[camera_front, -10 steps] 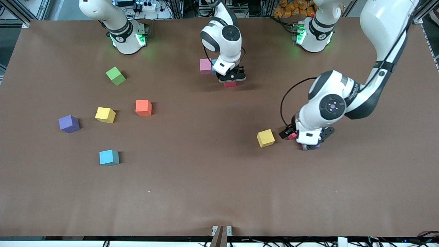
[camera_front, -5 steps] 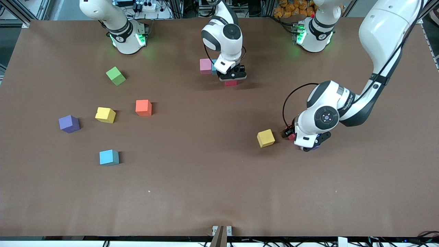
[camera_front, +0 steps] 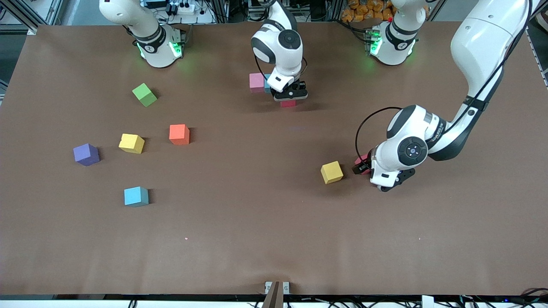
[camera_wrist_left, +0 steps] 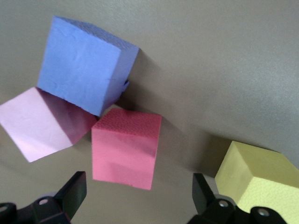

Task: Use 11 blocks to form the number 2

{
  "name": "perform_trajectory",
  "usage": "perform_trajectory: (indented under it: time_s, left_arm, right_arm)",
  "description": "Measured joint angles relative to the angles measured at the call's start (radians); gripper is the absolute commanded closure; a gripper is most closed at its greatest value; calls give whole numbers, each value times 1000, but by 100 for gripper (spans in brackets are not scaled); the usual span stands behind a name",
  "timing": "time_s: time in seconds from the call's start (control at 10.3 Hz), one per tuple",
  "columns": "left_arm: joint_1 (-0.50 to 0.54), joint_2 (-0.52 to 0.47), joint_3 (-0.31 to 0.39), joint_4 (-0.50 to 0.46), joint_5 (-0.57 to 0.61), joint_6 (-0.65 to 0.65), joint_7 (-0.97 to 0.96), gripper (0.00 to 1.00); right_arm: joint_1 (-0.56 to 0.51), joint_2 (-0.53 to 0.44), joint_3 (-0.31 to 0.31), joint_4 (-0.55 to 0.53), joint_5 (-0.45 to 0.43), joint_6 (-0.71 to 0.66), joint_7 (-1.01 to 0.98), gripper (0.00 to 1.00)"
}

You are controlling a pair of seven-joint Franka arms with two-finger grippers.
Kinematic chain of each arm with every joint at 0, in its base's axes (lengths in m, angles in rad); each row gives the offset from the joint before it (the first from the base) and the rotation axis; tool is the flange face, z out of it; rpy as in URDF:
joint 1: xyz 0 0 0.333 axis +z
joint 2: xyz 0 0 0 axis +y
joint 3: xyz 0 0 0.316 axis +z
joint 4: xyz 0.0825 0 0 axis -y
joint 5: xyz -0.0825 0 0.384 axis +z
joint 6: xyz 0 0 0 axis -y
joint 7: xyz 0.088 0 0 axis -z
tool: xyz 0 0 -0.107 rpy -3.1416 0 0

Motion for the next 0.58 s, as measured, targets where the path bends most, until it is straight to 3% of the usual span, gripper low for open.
perform_trajectory:
  time_s: [0.19,0.29,0.39,0.58]
  left_arm:
    - [0,19,0,-12,42,22,0,0]
    - [3,28,0,-15,57,26,0,0]
    - [8,33,1,-15,59,27,0,0]
    - [14,34,1,-18,59,27,0,0]
  right_arm:
    - [4,0,-2,-1,0,-2,0,63]
    - [7,0,-3,-1,0,-2,0,45]
    - [8,0,-4,-2,0,-2,0,0]
    - [10,0,-3,-6,0,-9,0,0]
